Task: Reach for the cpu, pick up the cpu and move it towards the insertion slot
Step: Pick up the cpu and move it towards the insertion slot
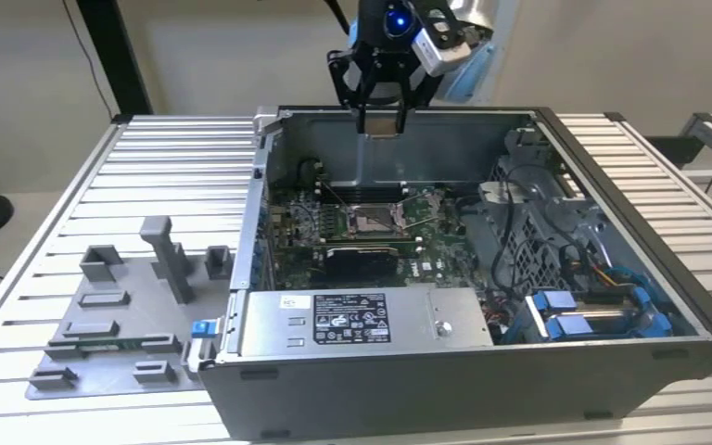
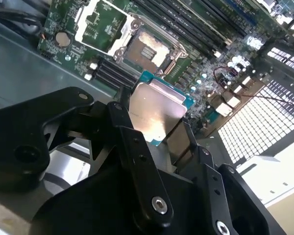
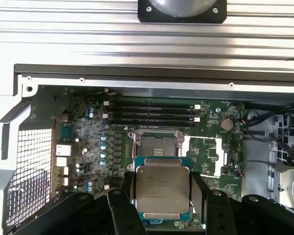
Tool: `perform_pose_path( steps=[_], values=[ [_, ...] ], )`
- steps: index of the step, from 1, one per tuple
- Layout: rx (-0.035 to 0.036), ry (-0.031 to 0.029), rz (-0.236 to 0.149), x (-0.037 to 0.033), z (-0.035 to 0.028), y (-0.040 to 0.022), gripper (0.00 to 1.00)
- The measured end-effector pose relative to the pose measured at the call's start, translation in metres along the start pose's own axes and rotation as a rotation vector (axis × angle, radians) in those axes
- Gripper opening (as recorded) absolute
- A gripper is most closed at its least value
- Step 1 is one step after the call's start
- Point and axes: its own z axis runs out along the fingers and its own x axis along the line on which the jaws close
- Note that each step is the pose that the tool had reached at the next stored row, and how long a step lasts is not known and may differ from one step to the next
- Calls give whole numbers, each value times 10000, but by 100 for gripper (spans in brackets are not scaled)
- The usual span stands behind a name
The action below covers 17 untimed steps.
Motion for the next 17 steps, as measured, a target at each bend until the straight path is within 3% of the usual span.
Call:
perform_pose_path(
  steps=[9, 13, 17],
  values=[
    [-7, 0, 8, -1, -225, 19, 0],
    [-9, -9, 117, 0, -260, 17, 0],
    [-62, -27, 325, 0, -287, 14, 0]
  ],
)
